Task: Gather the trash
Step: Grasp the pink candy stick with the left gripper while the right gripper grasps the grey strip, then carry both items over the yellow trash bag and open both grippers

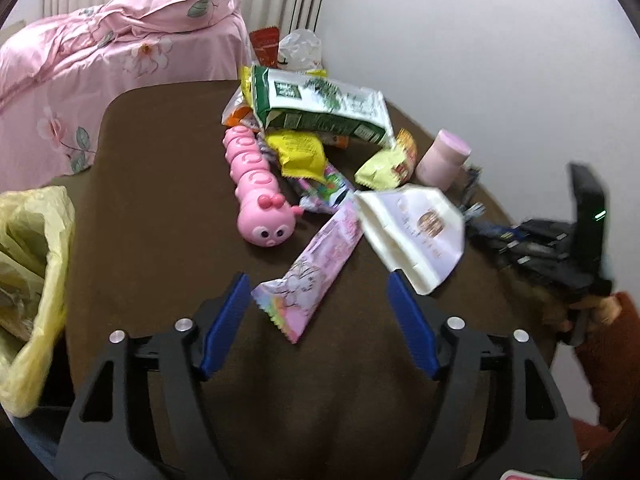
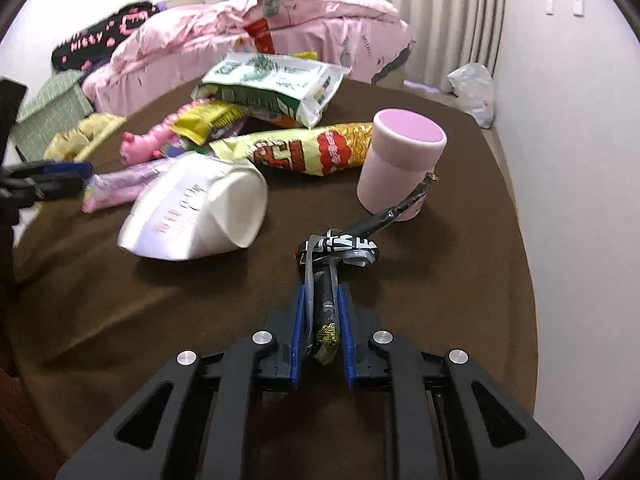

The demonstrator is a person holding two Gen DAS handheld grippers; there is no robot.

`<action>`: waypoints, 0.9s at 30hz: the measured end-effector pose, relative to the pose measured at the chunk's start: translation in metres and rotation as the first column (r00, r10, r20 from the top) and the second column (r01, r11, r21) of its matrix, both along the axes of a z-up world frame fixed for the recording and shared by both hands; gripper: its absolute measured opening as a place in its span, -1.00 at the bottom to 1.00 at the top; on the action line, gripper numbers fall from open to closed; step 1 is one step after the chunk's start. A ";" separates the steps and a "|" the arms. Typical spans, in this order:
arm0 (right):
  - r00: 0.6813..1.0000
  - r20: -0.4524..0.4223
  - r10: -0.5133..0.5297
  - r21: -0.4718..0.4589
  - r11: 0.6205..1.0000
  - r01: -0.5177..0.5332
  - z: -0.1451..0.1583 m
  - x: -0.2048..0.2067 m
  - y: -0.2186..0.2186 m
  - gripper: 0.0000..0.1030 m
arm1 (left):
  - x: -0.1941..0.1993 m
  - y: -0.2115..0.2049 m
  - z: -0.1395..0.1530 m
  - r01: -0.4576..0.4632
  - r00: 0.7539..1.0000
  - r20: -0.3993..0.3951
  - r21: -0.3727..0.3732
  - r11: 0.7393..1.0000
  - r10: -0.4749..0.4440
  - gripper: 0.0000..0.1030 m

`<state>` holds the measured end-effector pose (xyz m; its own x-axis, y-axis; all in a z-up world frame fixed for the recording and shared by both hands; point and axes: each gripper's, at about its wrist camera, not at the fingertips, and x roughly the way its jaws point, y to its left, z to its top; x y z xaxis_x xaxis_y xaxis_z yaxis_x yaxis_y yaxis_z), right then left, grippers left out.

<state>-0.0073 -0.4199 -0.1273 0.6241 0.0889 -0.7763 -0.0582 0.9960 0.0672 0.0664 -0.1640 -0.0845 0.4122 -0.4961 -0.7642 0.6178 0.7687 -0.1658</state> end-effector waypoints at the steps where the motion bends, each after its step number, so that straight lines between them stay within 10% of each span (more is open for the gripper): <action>1: 1.000 0.006 -0.009 0.023 1.000 0.009 0.003 -0.003 0.001 -0.72 | -0.001 -0.002 -0.001 0.011 1.000 0.010 0.025 1.000 -0.011 0.32; 11: 0.994 0.093 -0.056 0.073 0.996 0.049 0.034 -0.025 0.009 -0.73 | 0.018 -0.016 -0.012 0.058 0.998 0.024 0.124 0.991 -0.061 0.17; 15: 0.990 0.114 -0.077 0.084 0.994 0.068 0.044 -0.028 0.010 -0.73 | 0.013 -0.016 -0.020 0.069 0.997 0.009 0.168 0.983 -0.072 -0.69; 27: 0.974 0.224 0.034 -0.005 0.999 -0.033 0.095 -0.019 0.058 -0.73 | -0.013 0.044 0.037 -0.052 0.994 0.091 -0.025 0.998 0.054 -0.76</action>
<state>-0.0264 -0.3618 -0.0322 0.7786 0.1119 -0.6175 -0.1049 0.9933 0.0476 0.0536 -0.1200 -0.0477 0.5059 -0.4886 -0.7108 0.5896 0.7974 -0.1286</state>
